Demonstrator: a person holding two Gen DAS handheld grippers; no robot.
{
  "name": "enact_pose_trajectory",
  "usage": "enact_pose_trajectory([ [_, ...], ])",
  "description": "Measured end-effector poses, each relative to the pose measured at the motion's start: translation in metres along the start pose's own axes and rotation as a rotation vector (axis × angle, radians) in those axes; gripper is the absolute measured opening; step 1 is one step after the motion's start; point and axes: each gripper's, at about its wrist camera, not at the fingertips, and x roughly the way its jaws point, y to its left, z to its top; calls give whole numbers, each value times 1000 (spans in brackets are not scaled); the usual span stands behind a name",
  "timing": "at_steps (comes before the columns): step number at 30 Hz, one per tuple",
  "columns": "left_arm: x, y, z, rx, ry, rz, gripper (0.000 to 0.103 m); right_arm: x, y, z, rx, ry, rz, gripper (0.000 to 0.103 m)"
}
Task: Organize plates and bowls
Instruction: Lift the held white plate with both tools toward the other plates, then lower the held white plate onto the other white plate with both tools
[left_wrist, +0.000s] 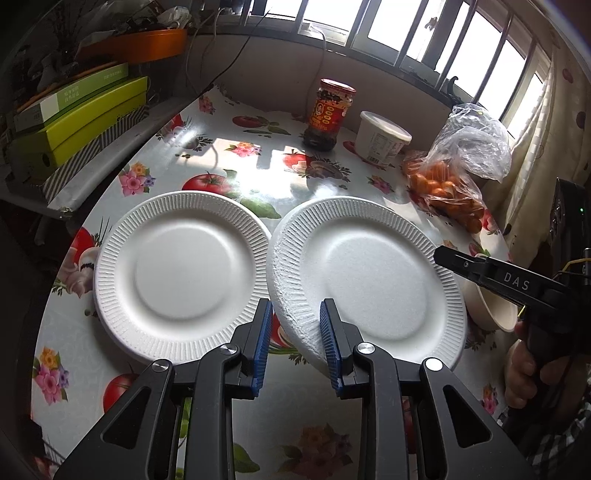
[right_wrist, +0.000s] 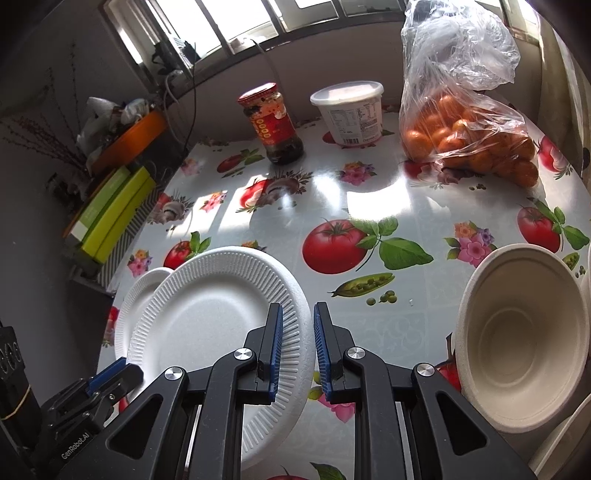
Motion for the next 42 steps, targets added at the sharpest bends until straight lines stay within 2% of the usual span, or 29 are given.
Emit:
enact_pose_trajectory([
  [18, -16, 43, -2, -61, -30, 44, 28, 20, 44, -7, -54, 22, 50, 17],
  [42, -18, 92, 2, -120, -37, 108, 28, 57, 91, -1, -116, 66, 98, 17],
])
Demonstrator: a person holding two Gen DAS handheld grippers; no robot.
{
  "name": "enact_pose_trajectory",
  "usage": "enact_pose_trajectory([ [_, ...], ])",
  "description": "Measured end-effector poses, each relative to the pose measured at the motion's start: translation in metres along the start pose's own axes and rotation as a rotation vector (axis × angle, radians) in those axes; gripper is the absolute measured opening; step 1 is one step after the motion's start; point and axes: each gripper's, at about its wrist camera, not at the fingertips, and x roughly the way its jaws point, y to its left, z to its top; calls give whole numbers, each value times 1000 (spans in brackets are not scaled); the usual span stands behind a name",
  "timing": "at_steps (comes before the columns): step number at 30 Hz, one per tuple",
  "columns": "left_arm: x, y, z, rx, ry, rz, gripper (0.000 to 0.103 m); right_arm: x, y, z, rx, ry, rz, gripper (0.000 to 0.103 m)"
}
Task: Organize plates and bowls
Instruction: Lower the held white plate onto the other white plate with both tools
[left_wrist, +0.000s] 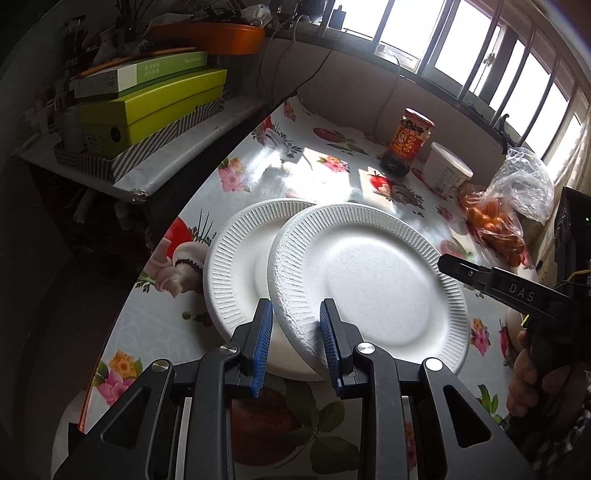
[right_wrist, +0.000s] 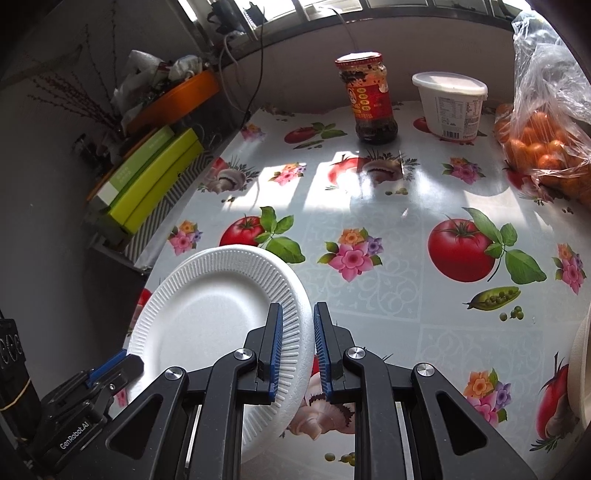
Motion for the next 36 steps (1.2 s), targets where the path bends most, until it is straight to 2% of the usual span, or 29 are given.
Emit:
enact_pose_trajectory([
  [18, 20, 34, 12, -28, 11, 78, 28, 45, 25, 8, -46, 48, 27, 17],
  [36, 39, 38, 13, -10, 42, 118, 28, 65, 27, 8, -73, 71, 9, 17],
])
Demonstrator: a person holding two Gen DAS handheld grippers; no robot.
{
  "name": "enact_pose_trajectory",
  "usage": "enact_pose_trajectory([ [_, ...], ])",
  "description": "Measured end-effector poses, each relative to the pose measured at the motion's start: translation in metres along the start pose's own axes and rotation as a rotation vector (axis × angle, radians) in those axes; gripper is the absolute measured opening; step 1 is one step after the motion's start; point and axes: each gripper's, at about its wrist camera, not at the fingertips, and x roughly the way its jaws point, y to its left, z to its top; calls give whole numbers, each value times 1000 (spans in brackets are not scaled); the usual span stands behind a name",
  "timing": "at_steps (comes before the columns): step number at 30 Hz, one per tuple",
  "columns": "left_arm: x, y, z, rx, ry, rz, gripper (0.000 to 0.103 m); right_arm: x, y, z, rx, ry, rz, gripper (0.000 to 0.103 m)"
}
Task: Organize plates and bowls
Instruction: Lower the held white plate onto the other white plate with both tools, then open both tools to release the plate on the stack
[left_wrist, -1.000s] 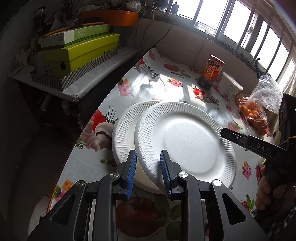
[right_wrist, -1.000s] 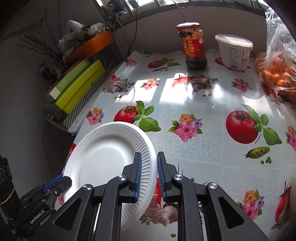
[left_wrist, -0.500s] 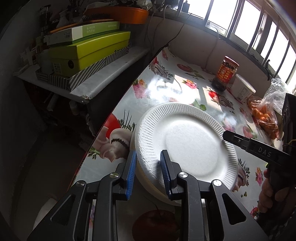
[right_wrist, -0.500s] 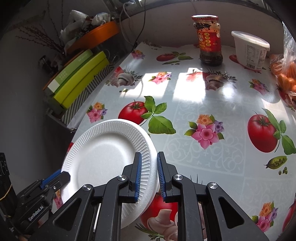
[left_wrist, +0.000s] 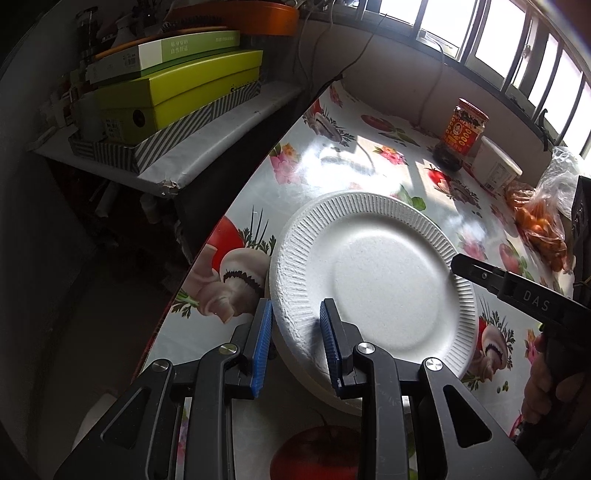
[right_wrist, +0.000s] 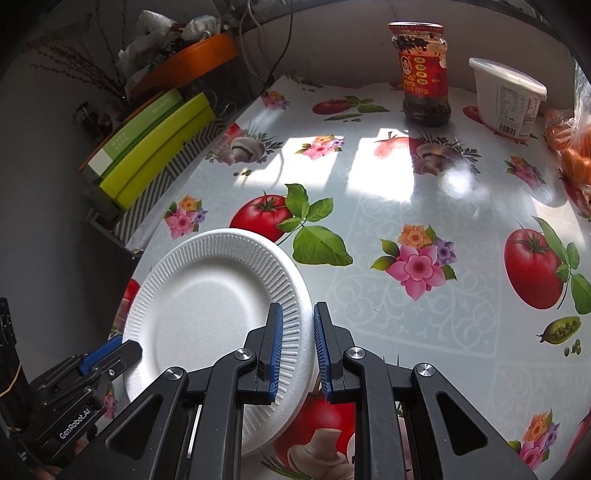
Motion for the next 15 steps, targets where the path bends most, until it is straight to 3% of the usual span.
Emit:
enact_pose_trajectory([
  [15, -2, 1, 1, -8, -5, -3, 28, 1, -1, -1, 8, -1, -1, 17],
])
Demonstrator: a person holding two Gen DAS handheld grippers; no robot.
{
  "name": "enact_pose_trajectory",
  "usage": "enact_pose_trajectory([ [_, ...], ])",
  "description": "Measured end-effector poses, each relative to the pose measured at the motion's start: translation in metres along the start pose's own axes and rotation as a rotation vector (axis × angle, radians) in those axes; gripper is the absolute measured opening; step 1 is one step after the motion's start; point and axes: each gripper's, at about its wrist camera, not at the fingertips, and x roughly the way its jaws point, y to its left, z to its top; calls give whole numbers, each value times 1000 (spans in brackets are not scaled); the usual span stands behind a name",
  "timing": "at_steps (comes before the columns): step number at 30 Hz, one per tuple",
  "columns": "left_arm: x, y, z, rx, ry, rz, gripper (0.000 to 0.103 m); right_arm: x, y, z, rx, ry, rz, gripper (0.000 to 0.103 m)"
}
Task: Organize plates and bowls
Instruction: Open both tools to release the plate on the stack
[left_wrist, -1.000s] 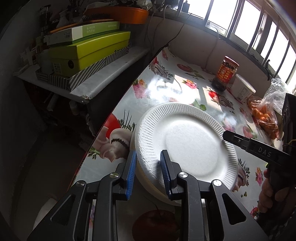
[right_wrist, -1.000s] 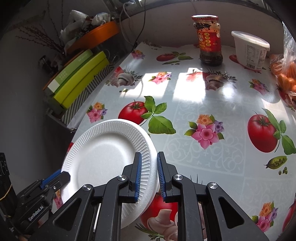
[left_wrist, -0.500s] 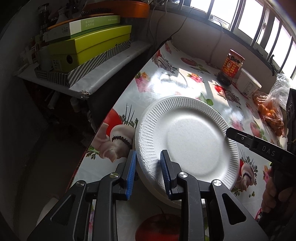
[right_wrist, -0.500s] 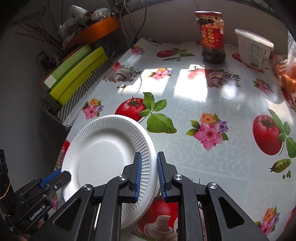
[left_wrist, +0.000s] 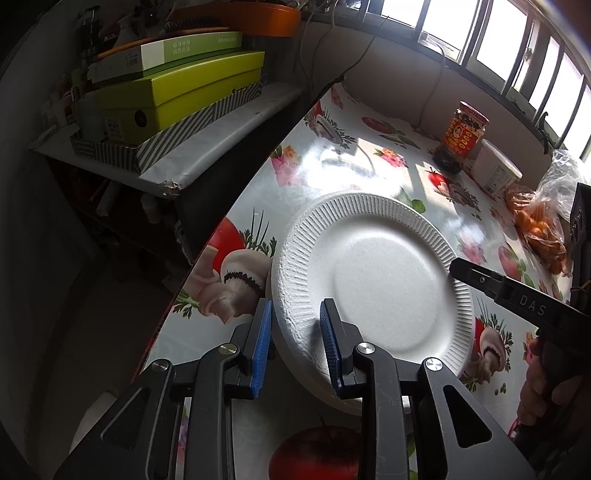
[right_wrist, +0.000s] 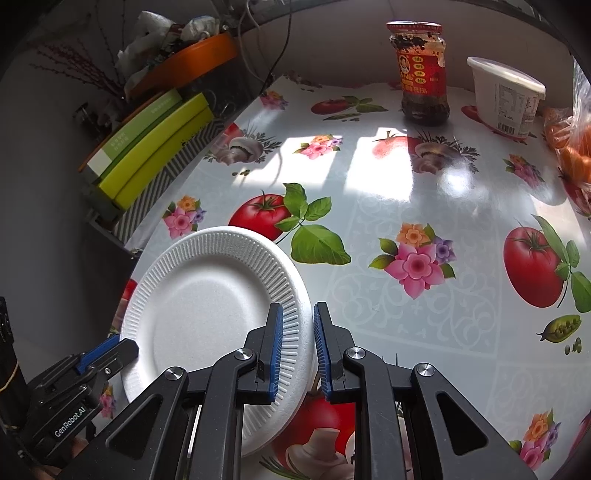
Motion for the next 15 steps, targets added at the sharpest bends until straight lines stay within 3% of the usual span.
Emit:
enact_pose_trajectory([
  [8, -1, 3, 1, -11, -3, -8, 28, -3, -3, 0, 5, -1, -10, 18],
  [11, -4, 6, 1, -21, -13, -19, 29, -4, -4, 0, 12, -1, -3, 22],
  [13, -7, 9, 2, -30, -23, -28, 42, -4, -6, 0, 14, -1, 5, 26],
  [15, -9, 12, 3, -44, -33, -42, 45, -7, -7, 0, 20, -5, 12, 32],
])
